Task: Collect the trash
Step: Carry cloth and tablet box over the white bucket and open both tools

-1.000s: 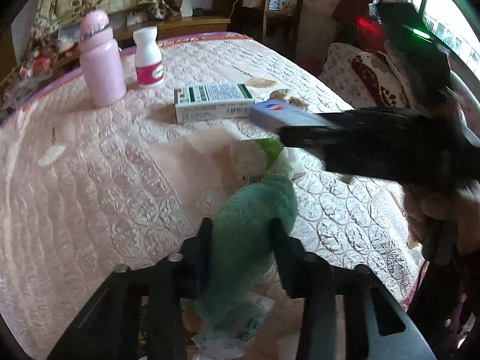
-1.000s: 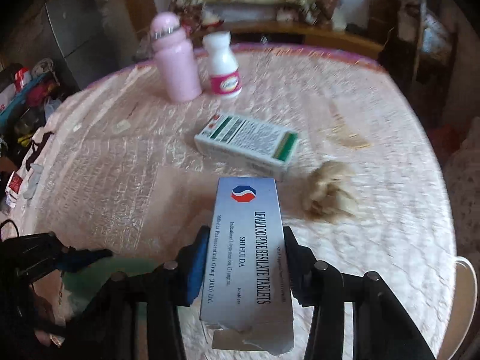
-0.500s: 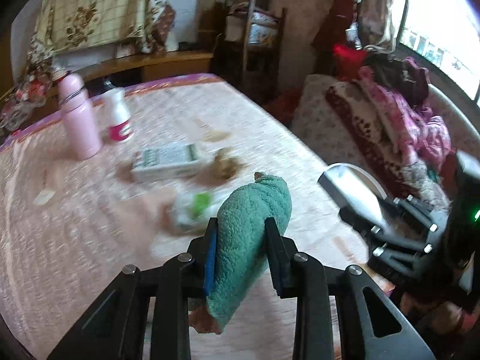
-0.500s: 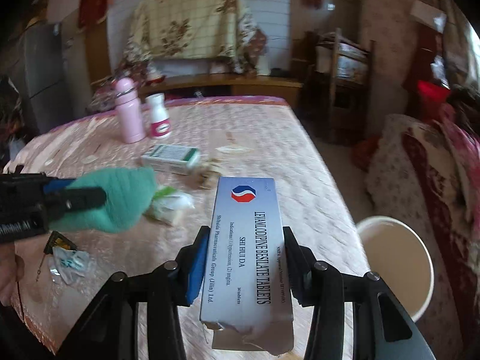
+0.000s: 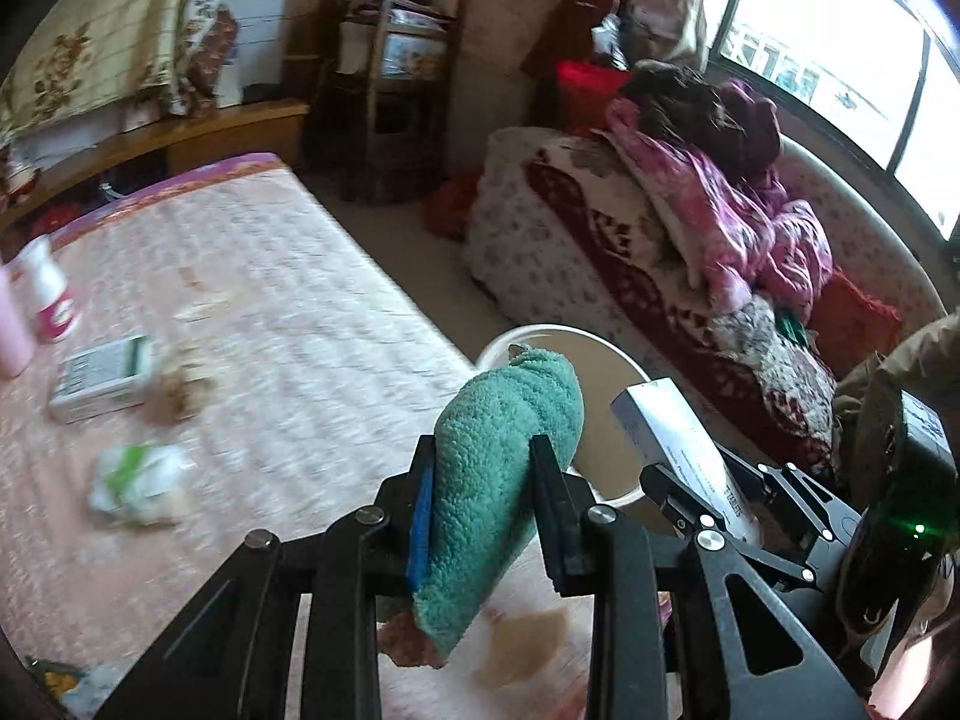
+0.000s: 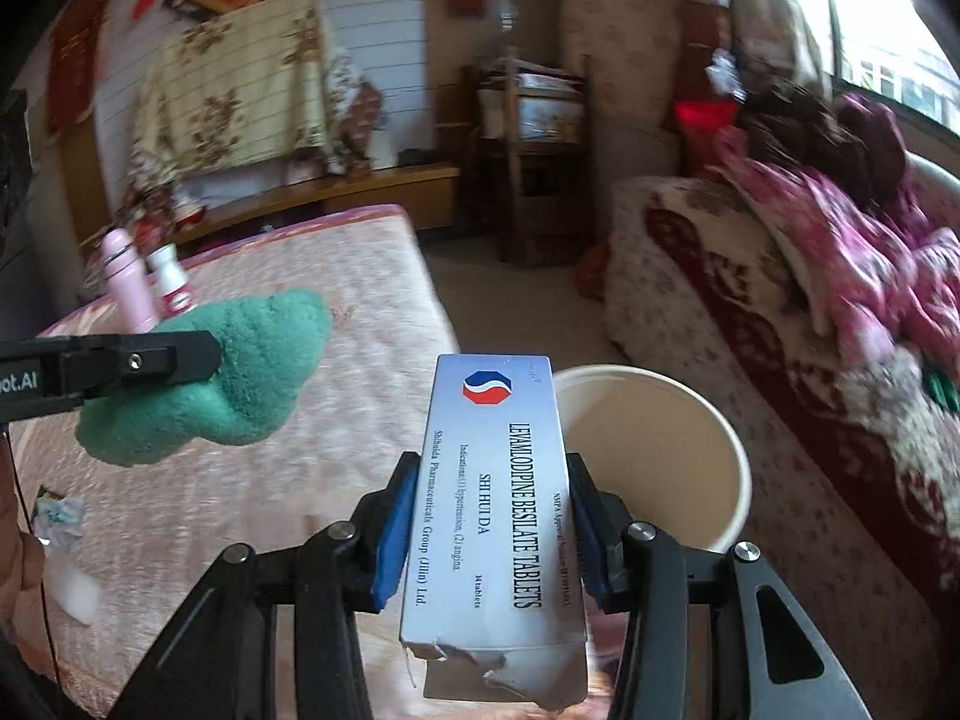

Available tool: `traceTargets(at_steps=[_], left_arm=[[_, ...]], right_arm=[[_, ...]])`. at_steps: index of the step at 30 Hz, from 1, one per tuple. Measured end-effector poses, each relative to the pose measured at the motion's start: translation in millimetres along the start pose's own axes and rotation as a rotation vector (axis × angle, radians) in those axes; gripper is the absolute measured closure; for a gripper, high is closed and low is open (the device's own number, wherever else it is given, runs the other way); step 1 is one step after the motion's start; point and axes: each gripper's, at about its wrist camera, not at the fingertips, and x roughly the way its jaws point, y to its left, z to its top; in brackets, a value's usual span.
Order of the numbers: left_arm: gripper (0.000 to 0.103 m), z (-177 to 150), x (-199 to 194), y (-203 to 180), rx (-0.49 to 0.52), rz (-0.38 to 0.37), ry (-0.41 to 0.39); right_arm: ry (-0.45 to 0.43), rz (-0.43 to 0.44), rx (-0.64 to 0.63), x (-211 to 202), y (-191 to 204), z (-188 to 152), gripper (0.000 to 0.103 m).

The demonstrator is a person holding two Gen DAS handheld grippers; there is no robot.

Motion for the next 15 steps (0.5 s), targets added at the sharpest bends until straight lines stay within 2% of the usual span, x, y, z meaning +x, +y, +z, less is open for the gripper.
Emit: traceTargets(at_steps=[5, 15], left_arm=[[0.072, 9.6, 39.0, -37.9, 0.05, -0.011, 0.037], [0.072, 29.8, 103.9, -77.2, 0.094, -0.013, 0.101]], right_arm=[[0.014, -0.052, 0.073, 2.9, -45.8, -6.8, 0.054], [0.062, -0.118, 0.175, 31.4, -113.8, -9.6, 0.054]])
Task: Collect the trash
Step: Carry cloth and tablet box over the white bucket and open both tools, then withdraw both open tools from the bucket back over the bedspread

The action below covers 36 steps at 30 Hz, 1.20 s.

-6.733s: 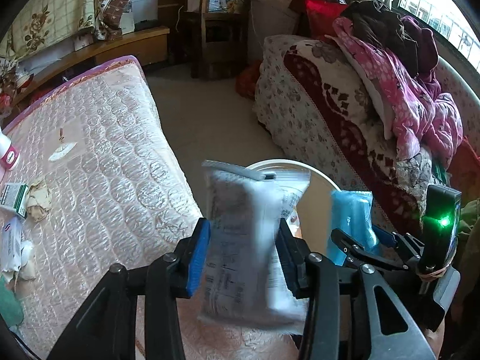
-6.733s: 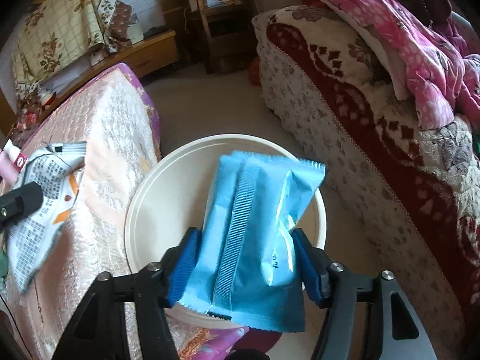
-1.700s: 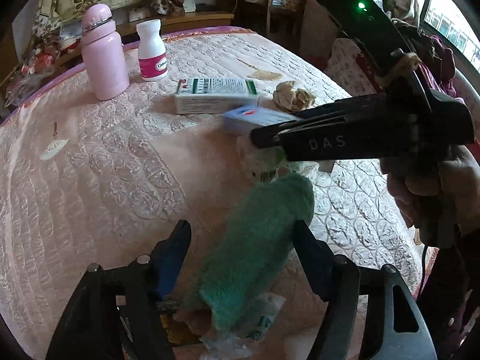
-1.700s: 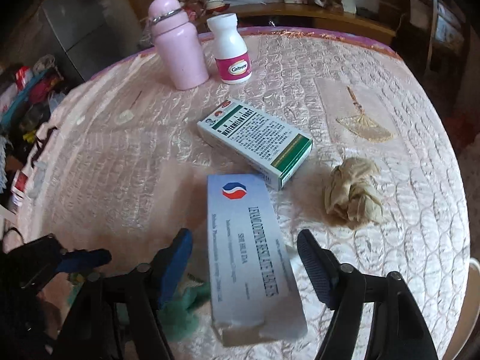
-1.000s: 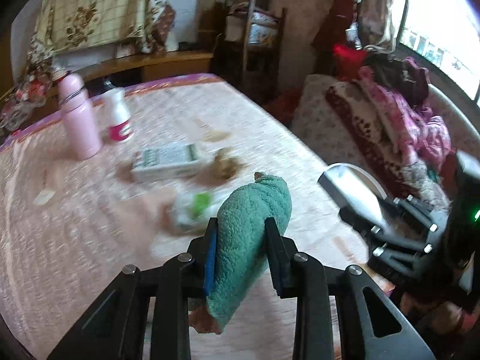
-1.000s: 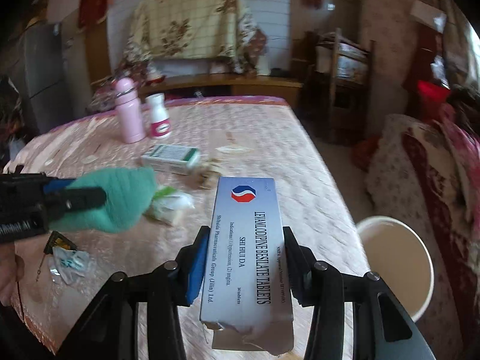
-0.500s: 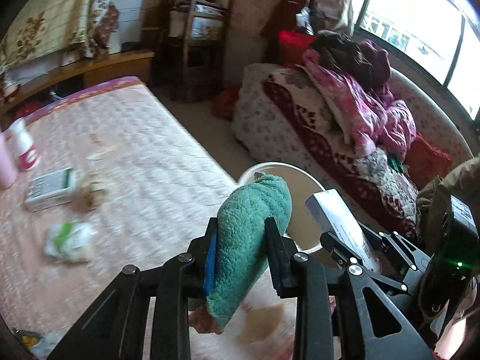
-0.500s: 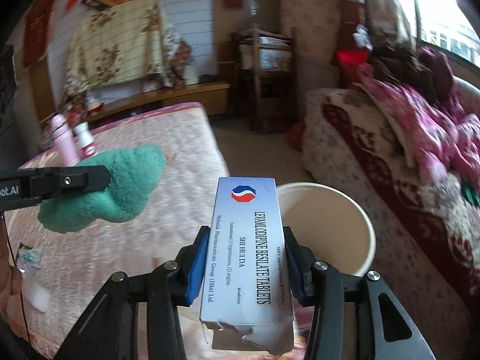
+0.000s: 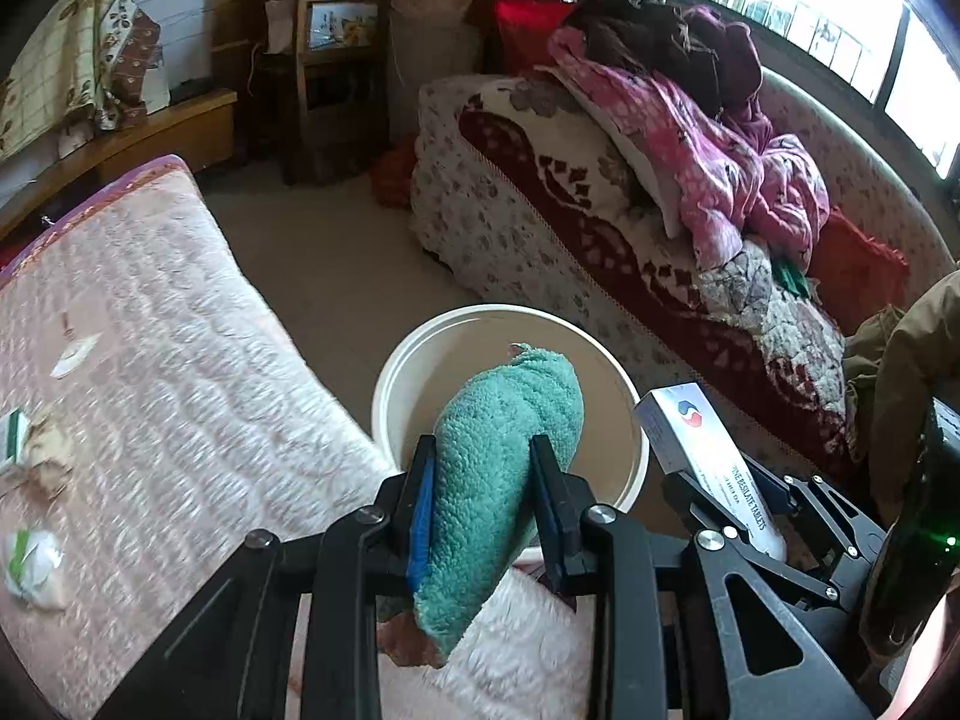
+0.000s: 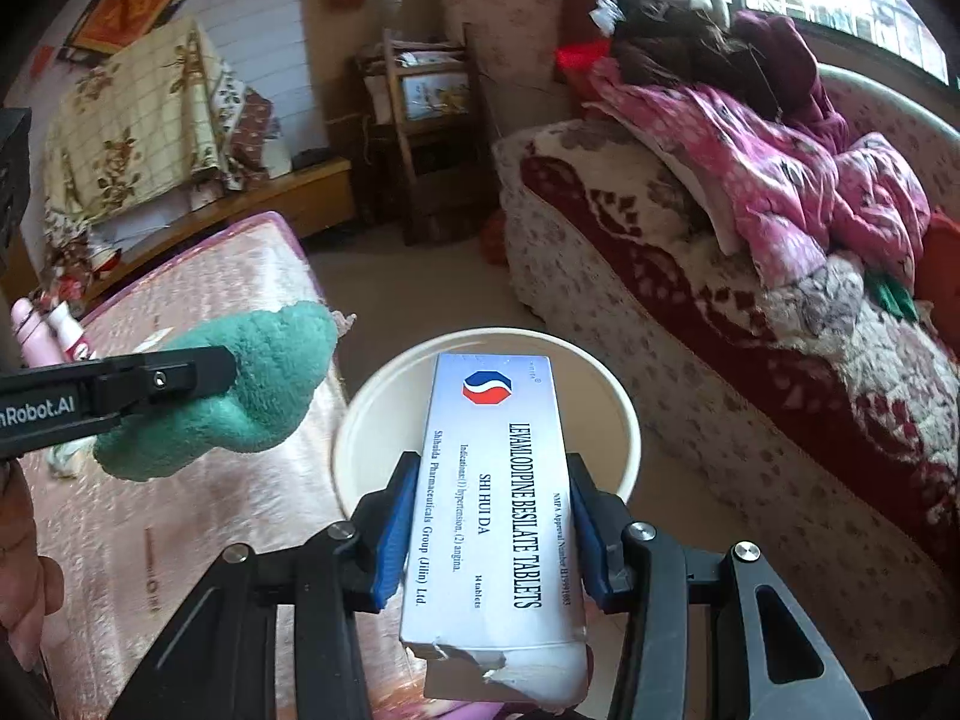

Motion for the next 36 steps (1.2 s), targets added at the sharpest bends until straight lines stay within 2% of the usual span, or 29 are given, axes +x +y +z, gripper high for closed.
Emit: traceTargets(at_steps=[10, 24, 26, 27, 29, 30, 36], left_arm=[[0.072, 12.6, 38.0, 1.1, -0.03, 0.028, 0.04], [0.069, 13.5, 57.8, 1.3, -0.031, 0.061, 0.057], [0.065, 15.4, 59.6, 1.8, -0.034, 0.06, 0.062], [0.063, 16.3, 59.7, 2.7, -0.041, 0.058, 0.062], [0.05, 16.9, 56.4, 6.3, -0.051, 0.053, 0.054], [0.048, 17.3, 54.1, 7.6, -0.052, 0.055, 0.044], [0.048, 16.6, 40.7, 12.4, -0.053, 0.074, 0.024]], right_arm=[[0.043, -0.012, 0.02, 34.1, -13.7, 11.4, 0.054], [0.073, -0.006, 0.07, 56.9, -19.8, 17.9, 0.051], [0.091, 0.013, 0.088, 63.7, -20.9, 18.3, 0.036], [0.091, 0.015, 0.093, 65.2, -20.4, 17.9, 0.034], [0.081, 0.008, 0.089, 66.0, -18.3, 17.3, 0.034], [0.081, 0.005, 0.081, 66.1, -17.4, 17.1, 0.034], [0.046, 0.004, 0.074, 56.5, -14.7, 15.9, 0.034]])
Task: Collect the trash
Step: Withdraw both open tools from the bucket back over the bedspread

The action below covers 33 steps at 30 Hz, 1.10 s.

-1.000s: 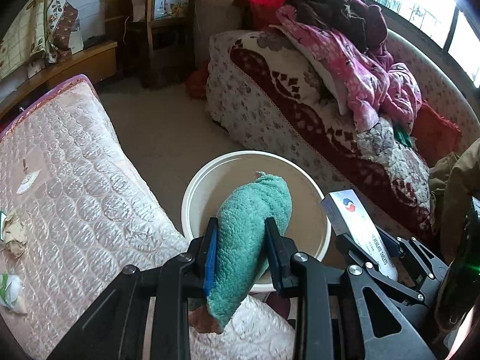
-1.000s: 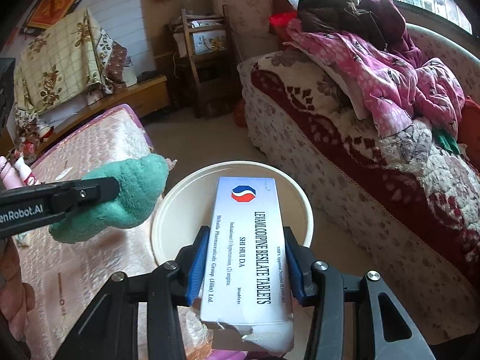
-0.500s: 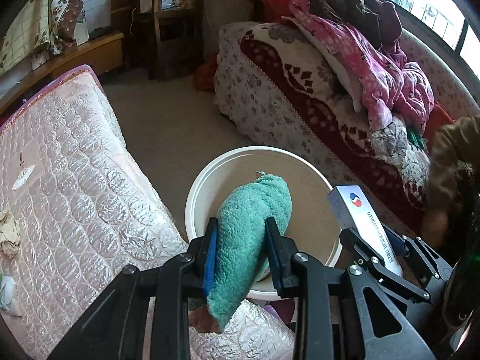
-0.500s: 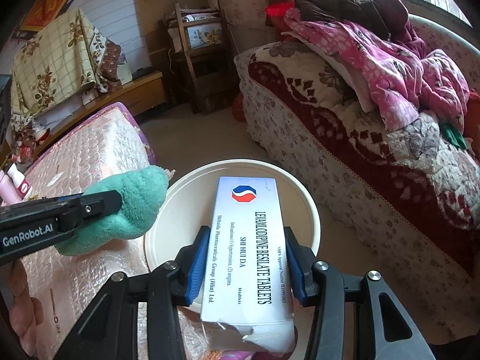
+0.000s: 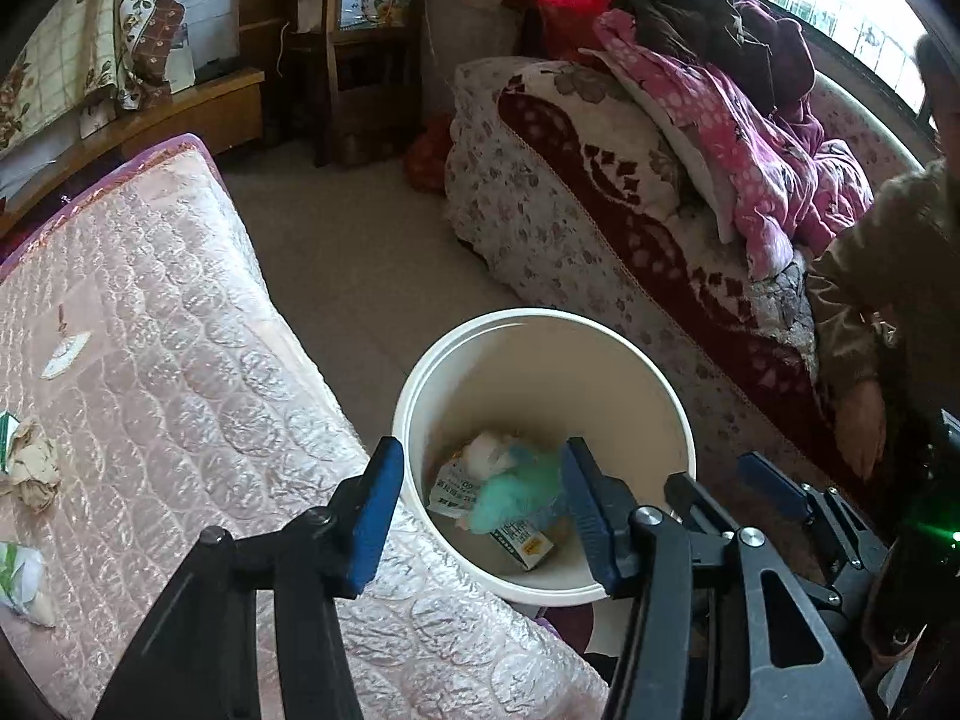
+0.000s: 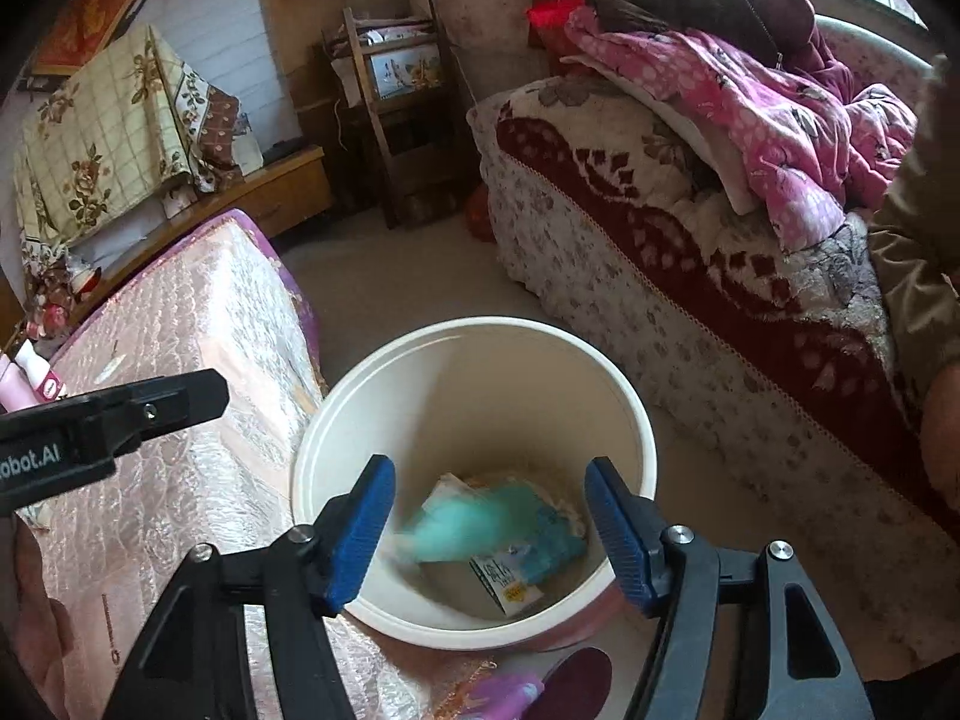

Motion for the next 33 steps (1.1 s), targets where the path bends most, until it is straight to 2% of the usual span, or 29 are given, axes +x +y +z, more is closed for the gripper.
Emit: traceTargets(at_steps=[11, 18, 23, 33], left_arm=[[0.048, -17.1, -43.1, -8.3, 0.026, -0.023, -0.079], [0.045, -31.3, -80.1, -10.5, 0.05, -0.021, -0.145], [0.042, -45.6, -101.5, -4.6, 0.069, 0.011, -0.186], [0.04, -72.4, -140.2, 25.9, 0.031, 0.047, -0.219]], right_arm=[[-0.171, -0.085, 0.021, -48.9, -2.7, 0.7, 0.033], [-0.208, -0.105, 0.008, -71.2, 2.5, -0.3, 0.033], [-0.216, -0.105, -0.011, -80.9, 10.2, -3.9, 0.033], [-0.23, -0.071, -0.08, -96.1, 42.1, -12.2, 0.033]])
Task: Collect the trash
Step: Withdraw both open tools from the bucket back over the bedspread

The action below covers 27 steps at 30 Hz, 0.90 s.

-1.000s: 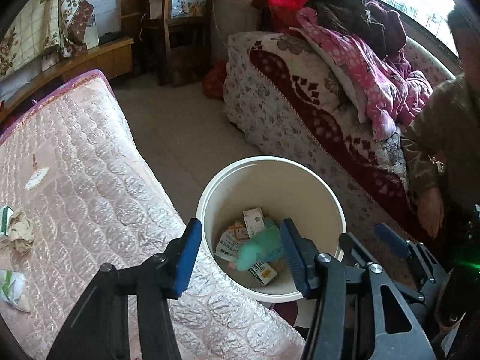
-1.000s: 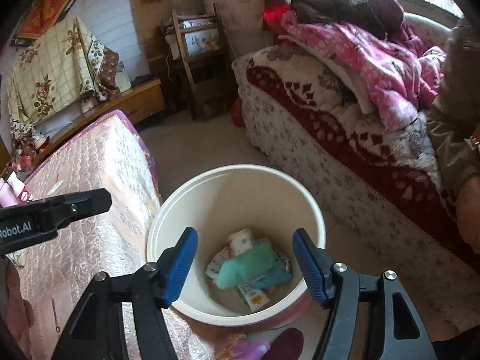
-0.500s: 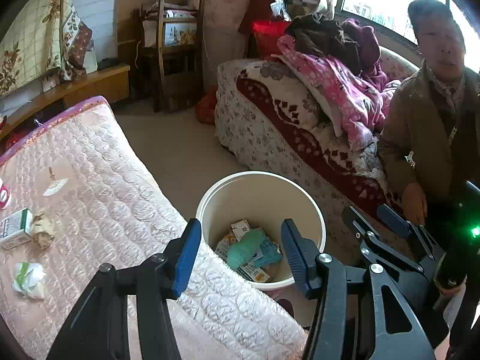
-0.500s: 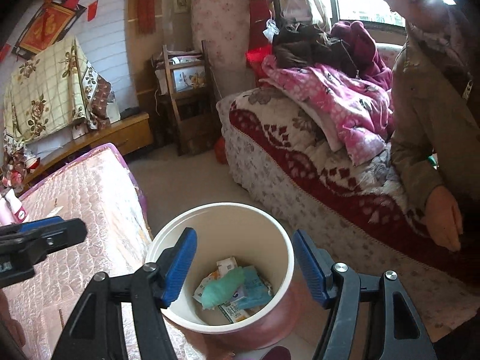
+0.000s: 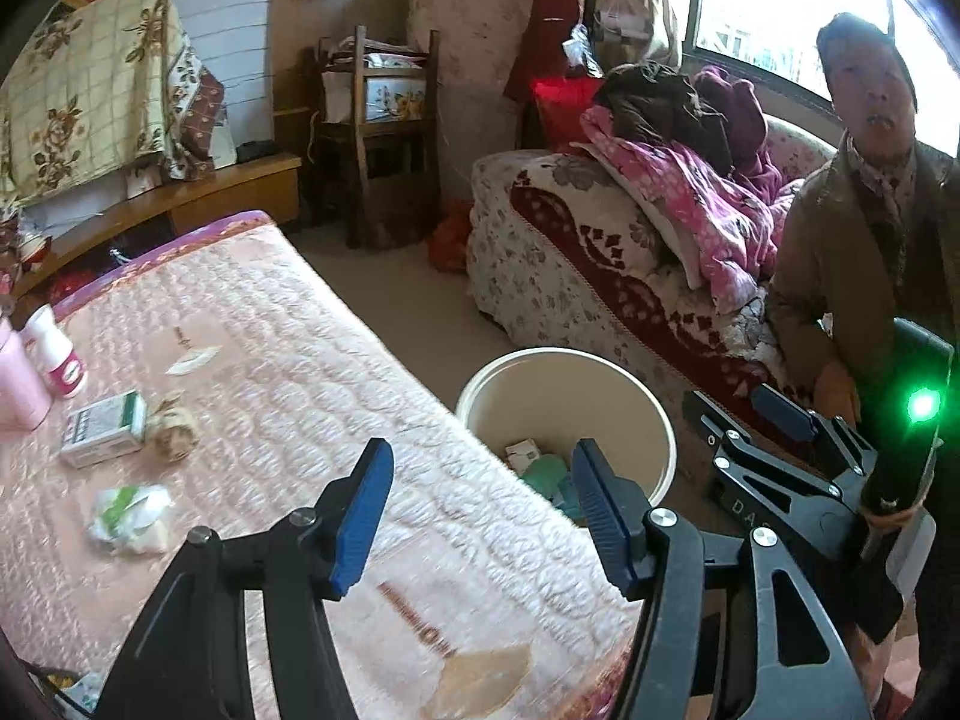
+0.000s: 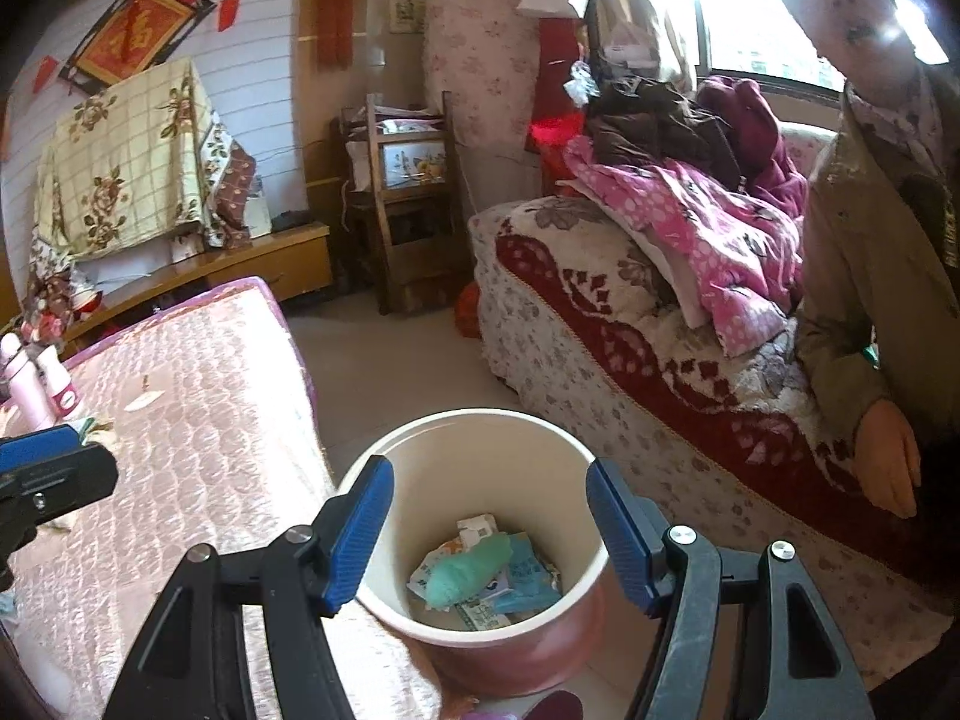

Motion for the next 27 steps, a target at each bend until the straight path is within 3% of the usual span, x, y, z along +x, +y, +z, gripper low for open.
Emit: traceTargets(at_steps=[5, 27], left_arm=[[0.037, -9.5, -21.5, 22.5, -0.031, 0.038, -0.021], [0.036, -61.2, -104.4, 138.6, -0.219, 0.206, -0.076]], right_arm=[[-0.007, 0.027, -0.036, -6.7, 19.3, -0.2, 0.028], [-0.021, 0.178, -0.198, -34.1, 119.2, -12.2, 0.028]])
